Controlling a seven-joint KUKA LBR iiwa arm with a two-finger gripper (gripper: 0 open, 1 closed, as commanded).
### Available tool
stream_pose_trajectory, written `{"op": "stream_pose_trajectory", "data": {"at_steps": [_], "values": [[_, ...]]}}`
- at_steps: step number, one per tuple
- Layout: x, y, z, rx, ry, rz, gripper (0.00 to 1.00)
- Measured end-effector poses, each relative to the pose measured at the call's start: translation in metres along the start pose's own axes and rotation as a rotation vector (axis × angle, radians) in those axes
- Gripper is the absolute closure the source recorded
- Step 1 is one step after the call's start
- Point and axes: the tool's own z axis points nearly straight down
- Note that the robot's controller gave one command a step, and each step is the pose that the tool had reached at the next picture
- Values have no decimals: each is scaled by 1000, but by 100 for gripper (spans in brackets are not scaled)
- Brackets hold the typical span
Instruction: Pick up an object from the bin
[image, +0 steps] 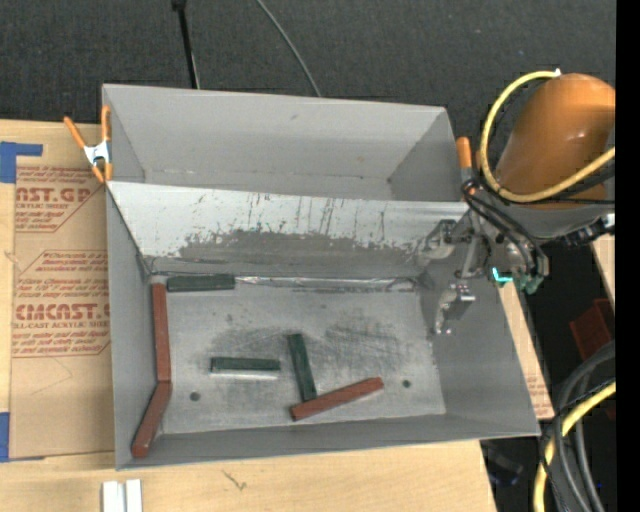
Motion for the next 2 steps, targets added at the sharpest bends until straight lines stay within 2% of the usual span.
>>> {"op": "stream_pose_trajectory", "data": {"at_steps": [1, 2], "values": [[-2, 0, -4, 1, -8, -1, 0], [29, 29, 54, 2, -11, -31, 0]]}}
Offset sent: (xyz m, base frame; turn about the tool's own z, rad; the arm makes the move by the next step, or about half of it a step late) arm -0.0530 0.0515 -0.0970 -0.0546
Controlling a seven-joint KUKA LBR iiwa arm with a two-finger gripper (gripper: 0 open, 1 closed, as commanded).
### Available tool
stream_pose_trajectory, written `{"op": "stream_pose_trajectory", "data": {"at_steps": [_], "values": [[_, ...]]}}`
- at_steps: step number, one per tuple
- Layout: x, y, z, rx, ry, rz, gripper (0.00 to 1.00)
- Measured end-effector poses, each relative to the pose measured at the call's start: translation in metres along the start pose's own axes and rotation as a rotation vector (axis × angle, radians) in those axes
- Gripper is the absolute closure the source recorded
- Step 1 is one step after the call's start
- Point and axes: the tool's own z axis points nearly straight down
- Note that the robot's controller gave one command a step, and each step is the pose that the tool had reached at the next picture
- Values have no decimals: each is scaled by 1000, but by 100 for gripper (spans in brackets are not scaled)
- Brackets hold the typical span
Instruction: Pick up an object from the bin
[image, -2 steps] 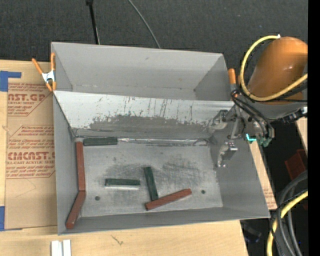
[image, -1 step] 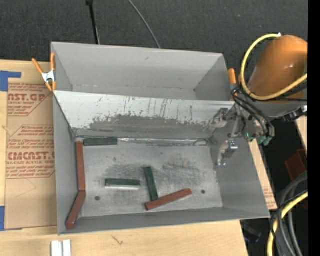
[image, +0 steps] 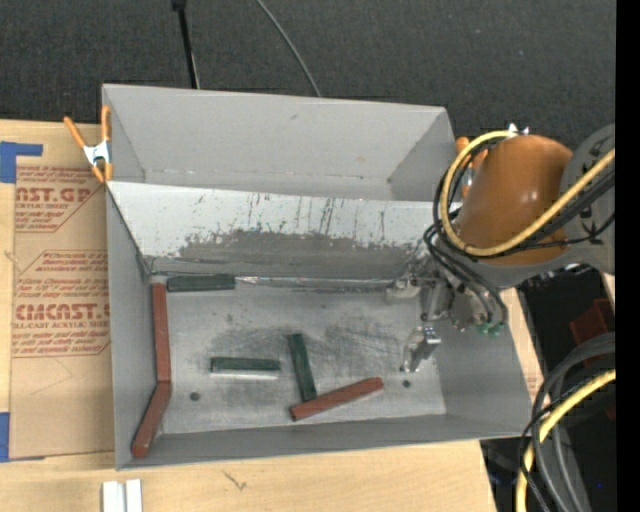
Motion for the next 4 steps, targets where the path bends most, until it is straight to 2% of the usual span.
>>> {"op": "stream_pose_trajectory", "data": {"at_steps": [1, 2, 3, 4], "values": [[13, -17, 67, -1, 1, -33, 0], [17, -2, 117, -1, 0, 20, 100], [17, -2, 117, -1, 0, 20, 100], [18, -1, 66, -3, 12, 38, 100]]}}
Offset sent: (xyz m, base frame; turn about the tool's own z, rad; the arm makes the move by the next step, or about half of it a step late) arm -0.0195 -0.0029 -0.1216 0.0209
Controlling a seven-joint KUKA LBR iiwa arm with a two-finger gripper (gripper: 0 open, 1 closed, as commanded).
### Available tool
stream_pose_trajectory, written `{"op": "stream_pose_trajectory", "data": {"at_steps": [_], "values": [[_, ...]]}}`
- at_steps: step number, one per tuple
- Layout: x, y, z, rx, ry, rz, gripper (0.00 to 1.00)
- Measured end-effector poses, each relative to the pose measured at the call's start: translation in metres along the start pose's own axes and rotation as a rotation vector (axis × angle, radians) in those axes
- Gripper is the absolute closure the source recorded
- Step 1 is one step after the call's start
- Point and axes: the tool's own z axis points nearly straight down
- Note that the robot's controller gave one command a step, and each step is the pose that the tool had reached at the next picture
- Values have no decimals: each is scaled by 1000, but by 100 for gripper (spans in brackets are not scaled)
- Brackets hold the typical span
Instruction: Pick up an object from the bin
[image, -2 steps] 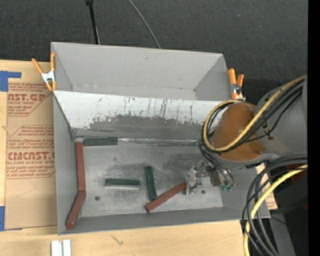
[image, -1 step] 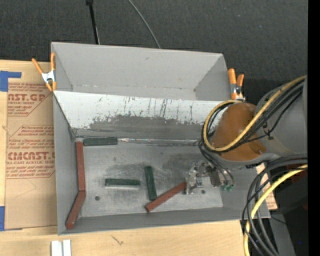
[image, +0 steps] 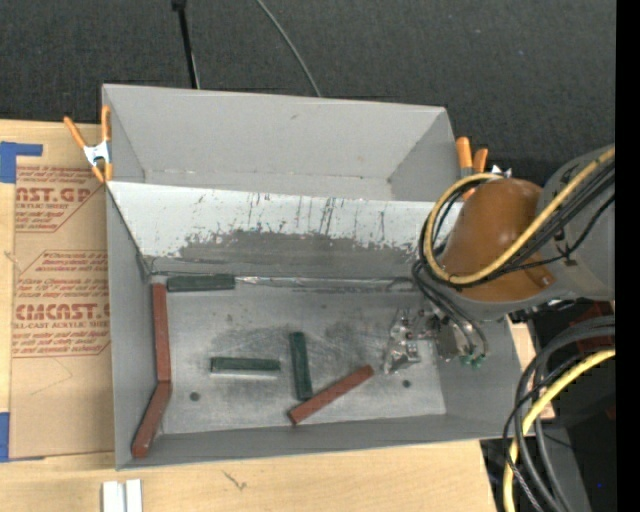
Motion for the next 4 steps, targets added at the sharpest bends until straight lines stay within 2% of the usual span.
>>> {"op": "stream_pose_trajectory", "data": {"at_steps": [1, 2, 3, 4], "values": [[-15, 20, 56, 2, -9, -19, 0], [-17, 20, 50, 2, -13, -20, 100], [-17, 20, 50, 2, -13, -20, 100], [24, 22, -65, 2, -5, -49, 100]]}}
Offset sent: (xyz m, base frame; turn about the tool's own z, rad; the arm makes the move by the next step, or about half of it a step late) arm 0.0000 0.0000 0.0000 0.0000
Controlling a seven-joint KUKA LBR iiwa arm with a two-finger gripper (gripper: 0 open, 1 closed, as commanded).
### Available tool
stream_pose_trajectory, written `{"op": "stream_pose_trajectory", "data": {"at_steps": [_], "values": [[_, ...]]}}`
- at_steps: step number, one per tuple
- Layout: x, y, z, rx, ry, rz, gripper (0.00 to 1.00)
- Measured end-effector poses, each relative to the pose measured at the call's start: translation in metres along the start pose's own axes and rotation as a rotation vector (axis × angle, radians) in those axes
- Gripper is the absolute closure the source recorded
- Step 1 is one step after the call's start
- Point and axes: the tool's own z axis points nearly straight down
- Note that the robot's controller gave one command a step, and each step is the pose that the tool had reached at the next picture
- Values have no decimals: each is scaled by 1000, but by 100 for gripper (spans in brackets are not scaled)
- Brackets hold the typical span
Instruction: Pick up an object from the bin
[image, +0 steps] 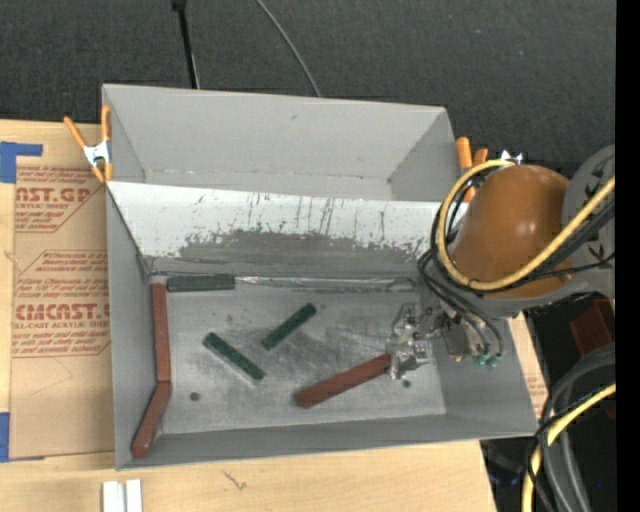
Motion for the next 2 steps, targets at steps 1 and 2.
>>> {"op": "stream_pose_trajectory", "data": {"at_steps": [1, 2], "values": [[0, 0, 0, 0, 0, 0, 100], [-13, -1, -3, -1, 1, 135, 100]]}}
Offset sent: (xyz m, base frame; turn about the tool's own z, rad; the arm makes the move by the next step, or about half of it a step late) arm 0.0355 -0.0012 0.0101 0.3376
